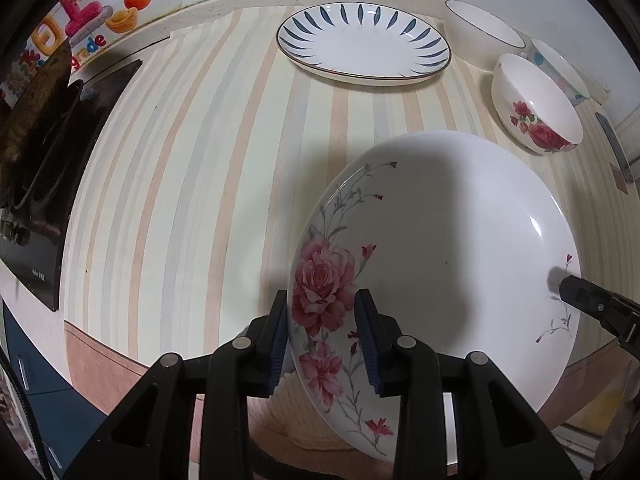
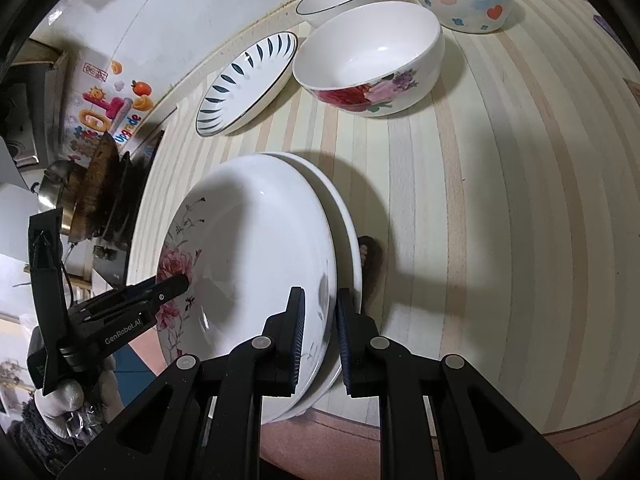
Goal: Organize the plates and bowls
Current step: 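Grasp the blue-striped plate with the left gripper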
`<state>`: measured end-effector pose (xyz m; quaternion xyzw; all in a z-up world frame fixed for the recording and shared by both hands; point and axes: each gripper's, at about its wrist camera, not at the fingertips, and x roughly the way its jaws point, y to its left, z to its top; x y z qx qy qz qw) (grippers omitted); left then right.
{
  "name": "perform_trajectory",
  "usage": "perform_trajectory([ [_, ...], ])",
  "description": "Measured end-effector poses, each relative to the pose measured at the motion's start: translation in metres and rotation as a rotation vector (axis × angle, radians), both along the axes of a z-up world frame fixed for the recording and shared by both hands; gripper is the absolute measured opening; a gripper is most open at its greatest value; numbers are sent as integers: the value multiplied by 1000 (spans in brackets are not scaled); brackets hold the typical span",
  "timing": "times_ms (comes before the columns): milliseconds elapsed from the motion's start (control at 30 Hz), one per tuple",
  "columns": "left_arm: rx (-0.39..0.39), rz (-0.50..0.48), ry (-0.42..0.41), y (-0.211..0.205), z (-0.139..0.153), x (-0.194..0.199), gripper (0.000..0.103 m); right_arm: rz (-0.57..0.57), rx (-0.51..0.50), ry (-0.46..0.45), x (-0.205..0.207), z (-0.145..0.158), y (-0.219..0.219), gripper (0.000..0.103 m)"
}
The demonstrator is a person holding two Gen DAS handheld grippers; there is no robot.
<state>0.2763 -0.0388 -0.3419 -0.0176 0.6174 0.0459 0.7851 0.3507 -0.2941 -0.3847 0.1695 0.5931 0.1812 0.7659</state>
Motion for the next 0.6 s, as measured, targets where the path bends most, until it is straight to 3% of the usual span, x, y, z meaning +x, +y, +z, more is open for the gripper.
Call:
perform_trajectory([
  [333,-27,-63,34,-1,3,4,30,-60,51,165,8,3,-14,22],
  [500,-68,-36,10,19,25,12,30,-92,69,160,12,23,-26,22],
  [600,-109,-20,-43,35,53,38,31,-123,103,118,26,48,-25,23],
])
